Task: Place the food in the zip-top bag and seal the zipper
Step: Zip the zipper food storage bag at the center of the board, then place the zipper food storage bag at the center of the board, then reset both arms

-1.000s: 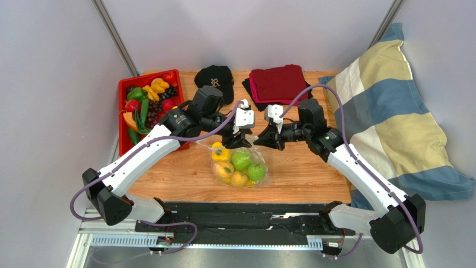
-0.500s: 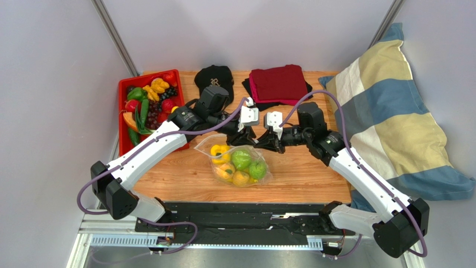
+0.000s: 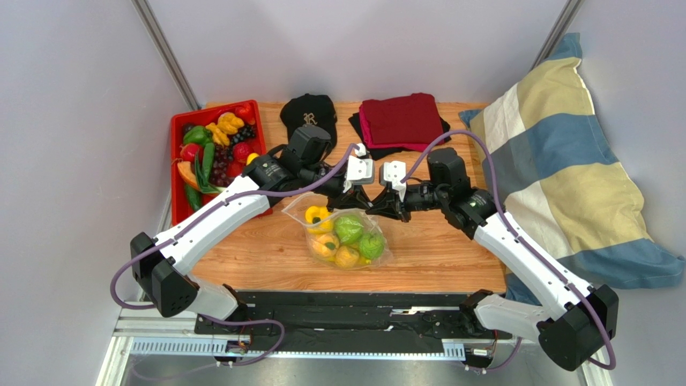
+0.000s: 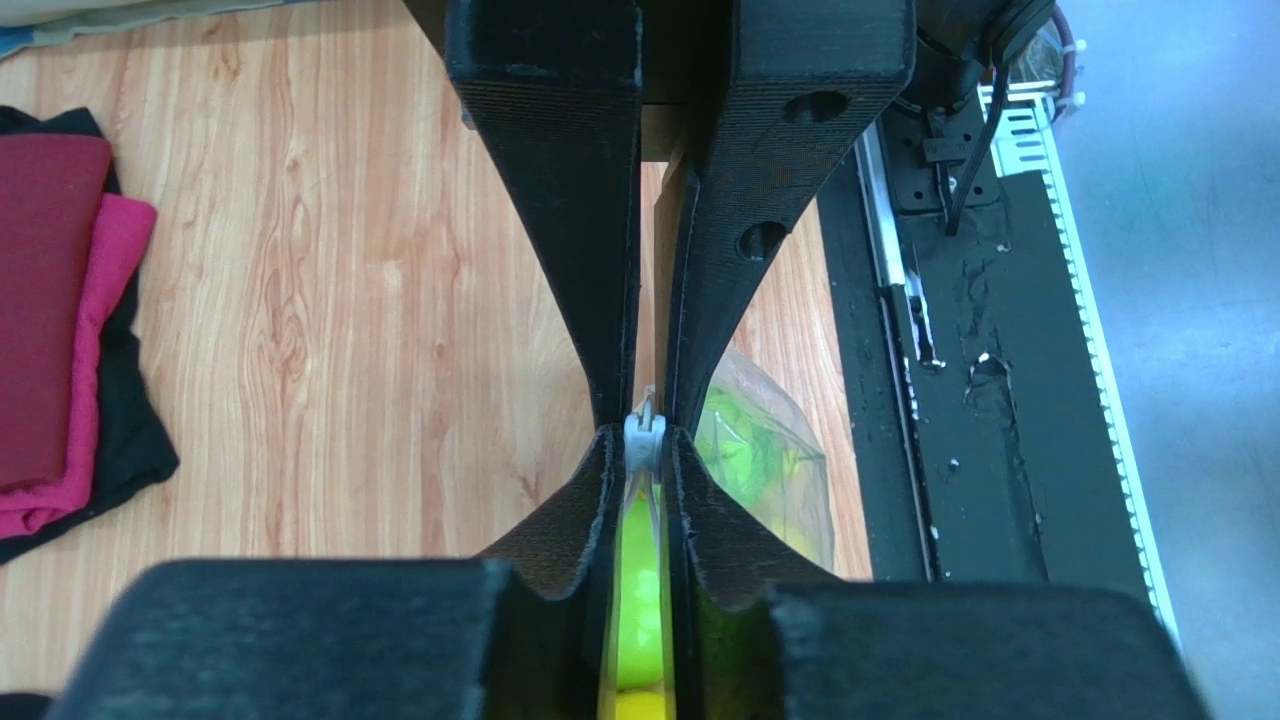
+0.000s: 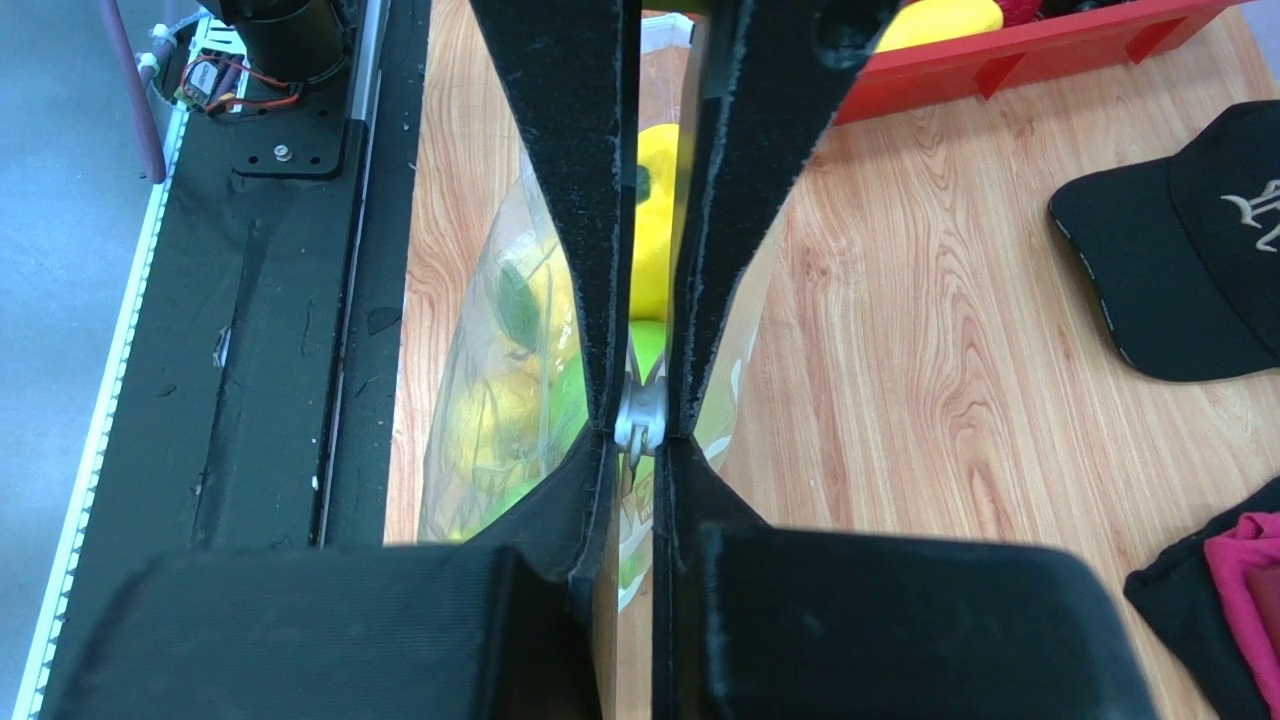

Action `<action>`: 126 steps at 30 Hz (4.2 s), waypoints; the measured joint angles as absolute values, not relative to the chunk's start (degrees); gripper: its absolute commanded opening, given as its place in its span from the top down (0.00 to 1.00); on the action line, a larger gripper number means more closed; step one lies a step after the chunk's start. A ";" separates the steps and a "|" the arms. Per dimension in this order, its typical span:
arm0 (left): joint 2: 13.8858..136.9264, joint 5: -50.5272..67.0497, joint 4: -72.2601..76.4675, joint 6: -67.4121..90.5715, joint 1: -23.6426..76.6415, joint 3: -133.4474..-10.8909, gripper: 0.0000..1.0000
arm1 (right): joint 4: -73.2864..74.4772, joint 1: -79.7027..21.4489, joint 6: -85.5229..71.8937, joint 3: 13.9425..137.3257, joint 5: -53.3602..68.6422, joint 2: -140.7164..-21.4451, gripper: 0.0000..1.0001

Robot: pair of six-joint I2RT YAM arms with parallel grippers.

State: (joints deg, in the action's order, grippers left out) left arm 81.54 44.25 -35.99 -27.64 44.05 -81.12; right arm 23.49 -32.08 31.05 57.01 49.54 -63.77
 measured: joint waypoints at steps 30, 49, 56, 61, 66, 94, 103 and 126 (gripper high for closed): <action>81.41 41.71 -37.43 -27.29 43.68 -81.06 1.00 | 24.62 -32.23 30.57 56.71 47.31 -65.01 1.00; 79.68 38.94 -42.85 -34.02 35.77 -77.25 1.00 | 24.10 -28.88 31.14 53.71 46.50 -61.17 1.00; 76.99 38.02 -47.33 -37.30 30.50 -76.01 1.00 | 23.29 -25.78 31.16 52.01 46.59 -59.16 1.00; 75.48 36.99 -49.87 -39.40 27.73 -75.64 1.00 | 23.59 -23.31 31.14 51.35 46.61 -58.00 1.00; 73.60 35.92 -52.38 -41.47 24.29 -75.05 1.00 | 24.29 -20.53 31.16 50.59 46.54 -55.86 1.00; 67.37 41.08 -69.41 -46.17 21.56 -77.43 1.00 | 33.82 -16.69 21.12 48.51 47.20 -41.69 1.00; 88.97 32.32 -56.25 -35.92 20.53 -83.29 1.00 | 25.12 -15.92 18.22 48.71 34.37 -63.37 1.00; 104.95 25.02 -44.03 -21.65 15.64 -94.98 0.01 | 25.34 -9.80 11.94 66.89 27.92 -87.29 0.03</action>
State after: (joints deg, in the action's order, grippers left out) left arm 104.95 25.02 -44.03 -21.65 15.64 -94.98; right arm 25.34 -9.80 11.94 66.89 27.92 -87.29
